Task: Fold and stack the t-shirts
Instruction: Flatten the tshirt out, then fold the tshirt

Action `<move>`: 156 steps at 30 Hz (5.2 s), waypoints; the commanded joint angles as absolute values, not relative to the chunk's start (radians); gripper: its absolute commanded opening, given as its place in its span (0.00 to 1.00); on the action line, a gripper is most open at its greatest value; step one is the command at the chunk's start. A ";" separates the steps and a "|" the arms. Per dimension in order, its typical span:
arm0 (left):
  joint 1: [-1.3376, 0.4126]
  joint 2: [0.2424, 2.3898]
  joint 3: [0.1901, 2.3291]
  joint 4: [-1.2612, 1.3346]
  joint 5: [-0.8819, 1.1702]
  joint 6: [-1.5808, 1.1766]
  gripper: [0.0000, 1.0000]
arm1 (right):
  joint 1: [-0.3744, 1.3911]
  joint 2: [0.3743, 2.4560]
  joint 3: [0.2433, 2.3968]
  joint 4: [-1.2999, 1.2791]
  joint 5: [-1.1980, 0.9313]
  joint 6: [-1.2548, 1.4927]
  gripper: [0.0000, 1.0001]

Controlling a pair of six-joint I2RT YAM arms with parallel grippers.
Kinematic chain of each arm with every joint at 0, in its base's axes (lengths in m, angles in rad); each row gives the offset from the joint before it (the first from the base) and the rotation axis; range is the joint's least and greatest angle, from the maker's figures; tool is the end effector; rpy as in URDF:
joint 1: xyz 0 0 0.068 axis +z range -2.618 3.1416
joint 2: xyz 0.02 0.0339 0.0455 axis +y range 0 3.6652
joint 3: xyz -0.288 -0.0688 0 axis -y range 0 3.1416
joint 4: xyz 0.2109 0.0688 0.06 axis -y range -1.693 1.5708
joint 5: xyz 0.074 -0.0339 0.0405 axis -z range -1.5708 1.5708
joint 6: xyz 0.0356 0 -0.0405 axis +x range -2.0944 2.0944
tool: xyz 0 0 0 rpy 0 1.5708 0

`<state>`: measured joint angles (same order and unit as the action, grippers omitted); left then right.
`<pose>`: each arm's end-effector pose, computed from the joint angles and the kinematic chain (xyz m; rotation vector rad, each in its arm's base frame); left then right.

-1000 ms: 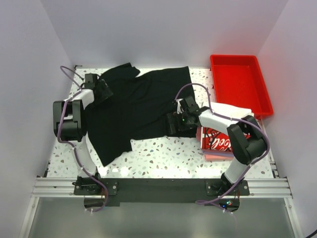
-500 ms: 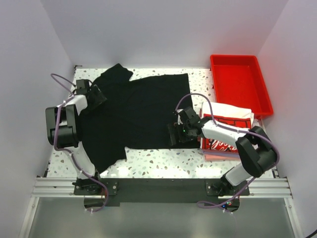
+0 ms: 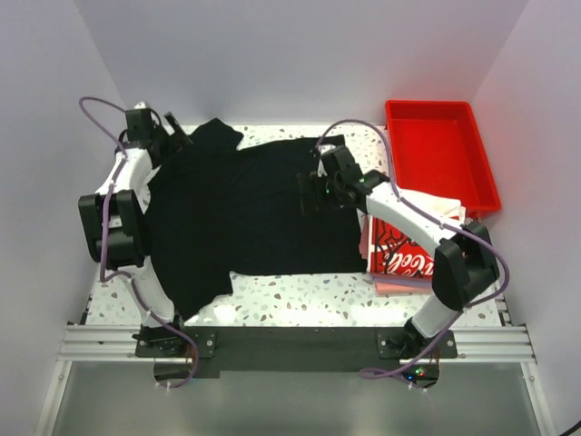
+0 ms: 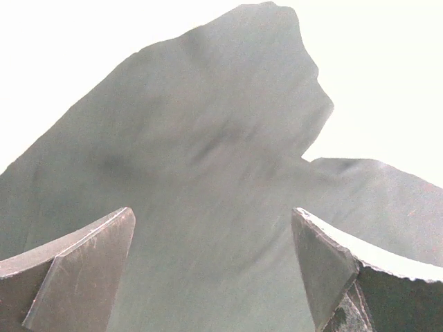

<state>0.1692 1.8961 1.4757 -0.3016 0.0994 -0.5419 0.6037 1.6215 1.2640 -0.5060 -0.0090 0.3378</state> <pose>0.4059 0.0658 0.2828 -0.7545 2.1808 -0.3059 0.2669 0.1844 0.3002 -0.3331 2.4594 0.4255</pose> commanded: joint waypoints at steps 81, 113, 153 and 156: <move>-0.347 0.792 0.546 -0.843 -0.406 -1.201 1.00 | 0.307 1.371 1.100 -0.357 -0.146 0.321 0.99; -0.353 1.091 0.569 -0.928 -0.442 -1.454 0.82 | 0.304 1.488 1.161 -0.439 -0.040 0.281 0.99; -0.313 0.945 0.555 -0.943 -0.561 -1.437 0.00 | 0.687 1.399 0.943 -0.564 0.020 0.109 0.99; -0.313 0.922 0.552 -0.946 -0.558 -1.430 0.00 | 0.709 1.430 0.956 -0.594 0.049 0.092 0.99</move>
<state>-0.3206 0.9478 0.5198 -0.9234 -0.5014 -1.4212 0.6918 1.4105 0.9409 -0.5564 0.0032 0.1402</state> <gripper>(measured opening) 0.090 0.986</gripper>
